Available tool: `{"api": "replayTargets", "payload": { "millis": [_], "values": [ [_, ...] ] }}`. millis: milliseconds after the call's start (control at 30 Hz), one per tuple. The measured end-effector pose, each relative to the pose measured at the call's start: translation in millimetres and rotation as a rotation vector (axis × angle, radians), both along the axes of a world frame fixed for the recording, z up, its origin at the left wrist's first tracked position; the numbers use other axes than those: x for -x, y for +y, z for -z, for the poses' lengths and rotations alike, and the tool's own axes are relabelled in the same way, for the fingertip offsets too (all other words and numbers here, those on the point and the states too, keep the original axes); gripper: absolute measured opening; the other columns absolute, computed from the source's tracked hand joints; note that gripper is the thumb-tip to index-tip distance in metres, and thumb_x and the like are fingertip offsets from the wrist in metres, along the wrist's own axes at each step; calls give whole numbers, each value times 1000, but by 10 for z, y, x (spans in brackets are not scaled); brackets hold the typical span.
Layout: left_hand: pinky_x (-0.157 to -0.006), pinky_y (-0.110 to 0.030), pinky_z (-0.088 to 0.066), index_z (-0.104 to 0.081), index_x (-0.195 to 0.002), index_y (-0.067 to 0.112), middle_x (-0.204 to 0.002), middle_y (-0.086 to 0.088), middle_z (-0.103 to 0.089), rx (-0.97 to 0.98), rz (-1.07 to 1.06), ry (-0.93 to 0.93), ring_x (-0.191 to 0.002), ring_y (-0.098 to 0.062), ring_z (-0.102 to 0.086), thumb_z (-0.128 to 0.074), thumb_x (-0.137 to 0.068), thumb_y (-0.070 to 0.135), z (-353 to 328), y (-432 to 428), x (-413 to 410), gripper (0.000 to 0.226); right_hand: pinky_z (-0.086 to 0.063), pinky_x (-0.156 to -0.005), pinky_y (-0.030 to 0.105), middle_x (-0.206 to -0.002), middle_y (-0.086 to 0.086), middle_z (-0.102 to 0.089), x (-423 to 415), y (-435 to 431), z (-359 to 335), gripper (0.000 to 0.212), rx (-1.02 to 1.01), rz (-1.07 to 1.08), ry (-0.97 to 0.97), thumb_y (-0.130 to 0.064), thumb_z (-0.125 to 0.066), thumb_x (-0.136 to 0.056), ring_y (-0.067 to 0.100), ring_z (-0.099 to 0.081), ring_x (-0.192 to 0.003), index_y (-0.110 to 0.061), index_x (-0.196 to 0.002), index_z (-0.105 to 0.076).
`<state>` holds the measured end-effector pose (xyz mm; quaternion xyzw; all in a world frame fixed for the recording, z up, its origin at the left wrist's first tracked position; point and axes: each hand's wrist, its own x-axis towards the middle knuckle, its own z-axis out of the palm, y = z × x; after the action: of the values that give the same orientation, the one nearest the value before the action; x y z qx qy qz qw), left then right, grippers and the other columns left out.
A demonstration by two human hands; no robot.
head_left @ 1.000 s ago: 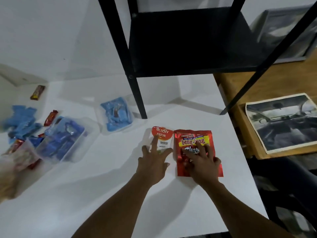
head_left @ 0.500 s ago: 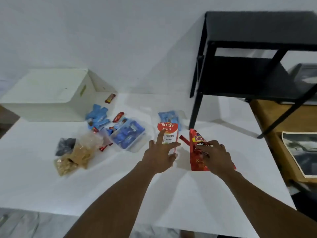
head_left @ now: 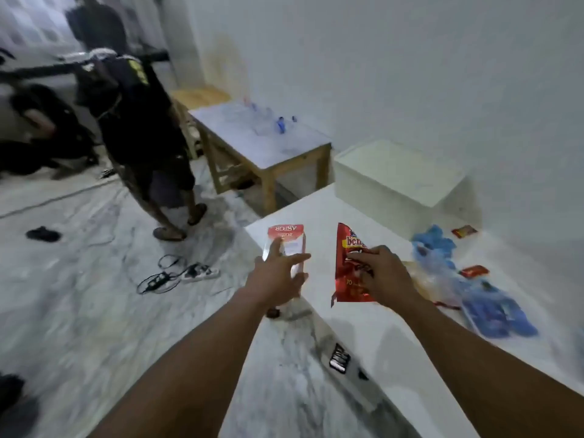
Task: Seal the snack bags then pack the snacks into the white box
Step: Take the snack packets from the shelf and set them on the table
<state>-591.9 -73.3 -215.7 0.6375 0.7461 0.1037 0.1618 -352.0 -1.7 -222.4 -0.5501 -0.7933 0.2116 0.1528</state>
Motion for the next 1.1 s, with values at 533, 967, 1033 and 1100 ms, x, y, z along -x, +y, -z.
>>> {"api": "replayTargets", "payload": {
  "millis": [533,967,1033,1100],
  "values": [
    [-113,-57,-31,-36,-134,65,-165,-5,-5,349,-1126,-423,-146,-42,-22,-45,-83,67,2501,-2985,2415,51,-51,-90,39,-113,0,-51,4059,-1380,2427,42,492,-1025,-235,-27,-67,-84,23,-57,-107,-45,-121,-64],
    [-119,-51,-25,-31,-145,52,-164,-10,-10,467,-1237,-585,-150,-32,-16,-40,-93,63,5934,-3869,2881,54,-53,-92,34,-114,6,-72,4960,-2374,5759,38,793,-969,-308,-21,-77,-79,24,-68,-105,-24,-116,-73],
    [-121,-46,-21,-27,-150,45,-164,-11,-12,458,-1244,-609,-151,-31,-17,-39,-95,59,6088,-3923,2957,58,-50,-101,36,-121,2,-70,5034,-2496,5902,41,818,-961,-359,-30,-79,-77,22,-64,-113,-28,-118,-71],
    [-121,-44,-21,-20,-152,44,-162,-12,-17,495,-1224,-629,-149,-31,-22,-39,-97,55,6074,-3928,3003,59,-45,-105,33,-126,3,-68,5083,-2535,5912,42,800,-951,-411,-30,-76,-80,23,-61,-119,-27,-121,-69]
  ]
}}
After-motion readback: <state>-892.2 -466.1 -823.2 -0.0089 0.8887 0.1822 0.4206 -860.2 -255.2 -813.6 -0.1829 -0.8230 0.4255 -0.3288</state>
